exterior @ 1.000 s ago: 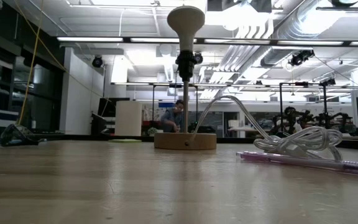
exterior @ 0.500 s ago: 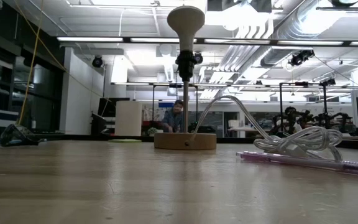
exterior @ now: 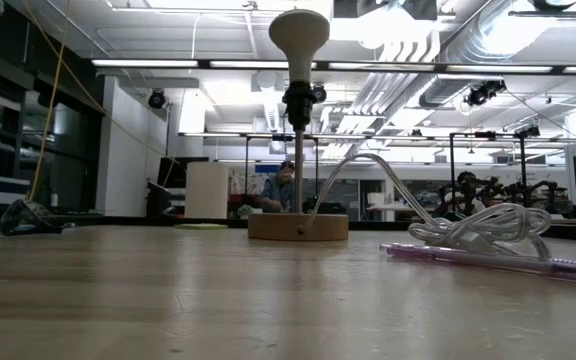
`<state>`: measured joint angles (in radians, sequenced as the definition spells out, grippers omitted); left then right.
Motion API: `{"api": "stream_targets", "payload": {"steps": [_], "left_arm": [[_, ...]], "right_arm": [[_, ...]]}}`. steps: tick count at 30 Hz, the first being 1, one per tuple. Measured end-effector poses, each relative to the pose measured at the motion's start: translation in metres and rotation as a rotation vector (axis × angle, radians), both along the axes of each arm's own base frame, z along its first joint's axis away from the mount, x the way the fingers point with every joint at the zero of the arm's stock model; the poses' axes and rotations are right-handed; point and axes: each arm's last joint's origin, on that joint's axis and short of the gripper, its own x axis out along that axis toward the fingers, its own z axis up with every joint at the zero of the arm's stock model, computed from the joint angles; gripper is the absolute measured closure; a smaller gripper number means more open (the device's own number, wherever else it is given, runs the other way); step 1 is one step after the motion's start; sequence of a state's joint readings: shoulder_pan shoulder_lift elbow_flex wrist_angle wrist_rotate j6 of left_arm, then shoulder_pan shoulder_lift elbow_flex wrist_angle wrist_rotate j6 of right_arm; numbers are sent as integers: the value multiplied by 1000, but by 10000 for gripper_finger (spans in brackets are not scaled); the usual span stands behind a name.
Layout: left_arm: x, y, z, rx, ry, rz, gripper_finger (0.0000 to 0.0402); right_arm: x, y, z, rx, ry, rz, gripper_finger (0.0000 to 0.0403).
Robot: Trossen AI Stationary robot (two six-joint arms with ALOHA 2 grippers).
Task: Screw lightbulb
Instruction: Remove the lightbulb from the lamp
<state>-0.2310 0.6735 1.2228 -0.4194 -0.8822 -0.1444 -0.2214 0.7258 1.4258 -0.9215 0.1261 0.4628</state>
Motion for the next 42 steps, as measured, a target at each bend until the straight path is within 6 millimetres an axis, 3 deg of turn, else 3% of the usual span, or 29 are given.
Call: {"api": "stream_targets", "payload": {"steps": [6, 9, 13, 17, 24, 30, 36, 42], "left_arm": [[7, -2, -1, 9, 14, -28, 402], [26, -7, -5, 26, 61, -57, 401], [67, -12, -26, 28, 75, -99, 401], [112, -9, -58, 3, 72, -92, 402], [156, 33, -81, -65, 20, -49, 402], [185, 91, -115, -199, 66, -63, 402], [206, 130, -146, -324, 60, -176, 402], [229, 140, -183, -447, 115, -245, 402]], "right_arm": [[5, -1, -1, -8, 17, 9, 403], [23, -3, -9, 16, 51, 90, 403], [68, -8, -43, 113, 68, 220, 403], [120, -8, -95, 207, 24, 325, 403], [179, 18, -170, 293, -101, 297, 403], [212, 38, -203, 297, -113, 172, 403], [244, 47, -208, 291, -121, 58, 403], [269, 50, -206, 260, -51, 34, 403]]}}
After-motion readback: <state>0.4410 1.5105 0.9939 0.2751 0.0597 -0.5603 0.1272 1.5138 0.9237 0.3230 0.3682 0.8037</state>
